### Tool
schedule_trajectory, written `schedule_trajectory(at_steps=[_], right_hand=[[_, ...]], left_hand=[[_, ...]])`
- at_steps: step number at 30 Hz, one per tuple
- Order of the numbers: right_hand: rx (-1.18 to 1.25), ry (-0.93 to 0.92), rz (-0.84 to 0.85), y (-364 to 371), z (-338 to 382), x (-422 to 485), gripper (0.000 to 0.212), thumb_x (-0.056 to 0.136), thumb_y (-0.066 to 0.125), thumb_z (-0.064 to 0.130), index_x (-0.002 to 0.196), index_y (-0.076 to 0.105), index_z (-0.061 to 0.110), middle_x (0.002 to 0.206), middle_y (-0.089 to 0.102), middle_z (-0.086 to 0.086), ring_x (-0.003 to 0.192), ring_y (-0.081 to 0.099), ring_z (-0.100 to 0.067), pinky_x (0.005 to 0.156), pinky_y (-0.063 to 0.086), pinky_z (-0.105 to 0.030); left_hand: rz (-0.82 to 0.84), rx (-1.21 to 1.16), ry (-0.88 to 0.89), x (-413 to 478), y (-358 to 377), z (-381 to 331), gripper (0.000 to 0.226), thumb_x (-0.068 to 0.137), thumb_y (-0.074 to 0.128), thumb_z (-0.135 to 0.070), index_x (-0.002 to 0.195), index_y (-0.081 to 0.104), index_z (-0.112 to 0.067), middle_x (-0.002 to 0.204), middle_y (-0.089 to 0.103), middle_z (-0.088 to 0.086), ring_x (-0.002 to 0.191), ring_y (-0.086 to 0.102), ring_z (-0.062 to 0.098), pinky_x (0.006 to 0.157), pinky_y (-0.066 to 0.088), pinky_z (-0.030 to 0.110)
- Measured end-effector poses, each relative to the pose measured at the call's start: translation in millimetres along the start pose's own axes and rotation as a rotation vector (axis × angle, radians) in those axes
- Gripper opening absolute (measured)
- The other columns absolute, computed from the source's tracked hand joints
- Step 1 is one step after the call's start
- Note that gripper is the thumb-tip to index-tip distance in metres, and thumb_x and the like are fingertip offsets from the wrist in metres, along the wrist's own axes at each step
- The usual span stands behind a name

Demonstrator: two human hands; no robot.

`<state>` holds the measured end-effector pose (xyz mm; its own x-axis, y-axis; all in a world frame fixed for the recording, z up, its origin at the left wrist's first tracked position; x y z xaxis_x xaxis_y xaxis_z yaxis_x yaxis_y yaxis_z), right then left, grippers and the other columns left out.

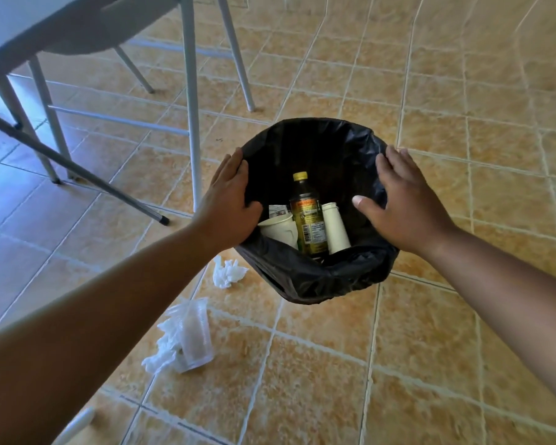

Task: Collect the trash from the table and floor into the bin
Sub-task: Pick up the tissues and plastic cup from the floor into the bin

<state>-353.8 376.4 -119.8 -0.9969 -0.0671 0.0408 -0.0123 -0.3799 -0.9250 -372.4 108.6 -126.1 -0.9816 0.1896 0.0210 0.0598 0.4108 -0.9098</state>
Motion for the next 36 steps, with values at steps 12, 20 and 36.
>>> schedule_trajectory(at_steps=[12,20,36], right_hand=[[-0.005,-0.029,-0.038,8.6,13.3,-8.5,0.079,0.093,0.054,0.046,0.153,0.019,0.009,0.163,0.003,-0.005,0.149,-0.004,-0.018,0.115,0.006,-0.034],[-0.011,-0.031,-0.065,8.7,13.1,-8.2,0.079,0.092,0.058,0.043,0.152,0.023,0.007,0.163,0.008,-0.006,0.149,0.001,-0.02,0.114,0.005,-0.03],[0.023,-0.02,-0.061,8.2,13.1,-10.8,0.075,0.094,0.058,0.04,0.153,0.022,0.01,0.163,0.007,-0.003,0.149,-0.001,-0.015,0.117,0.007,-0.034]], left_hand=[[-0.068,-0.119,-0.058,-1.6,-8.3,15.5,0.076,0.079,0.046,0.004,0.151,0.023,-0.008,0.162,0.011,0.001,0.148,0.006,0.017,0.114,0.004,0.021],[-0.287,-0.486,-0.087,-0.5,-14.0,33.1,0.045,0.088,0.049,-0.043,0.129,0.056,-0.026,0.134,0.054,-0.01,0.12,0.047,0.001,0.098,0.036,0.02],[0.827,0.367,0.038,-59.6,151.0,154.5,0.042,0.096,0.045,-0.048,0.138,0.044,-0.045,0.162,0.006,-0.001,0.147,0.006,0.026,0.116,0.017,0.048]])
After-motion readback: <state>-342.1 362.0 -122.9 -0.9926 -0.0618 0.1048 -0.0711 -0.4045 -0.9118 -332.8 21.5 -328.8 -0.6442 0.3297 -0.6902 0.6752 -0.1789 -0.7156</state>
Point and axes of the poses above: each hand's wrist, its own x-axis towards the middle knuckle, its own y-axis out of the palm, z = x × y, the point moved 5 cm from there along x, towards the middle knuckle
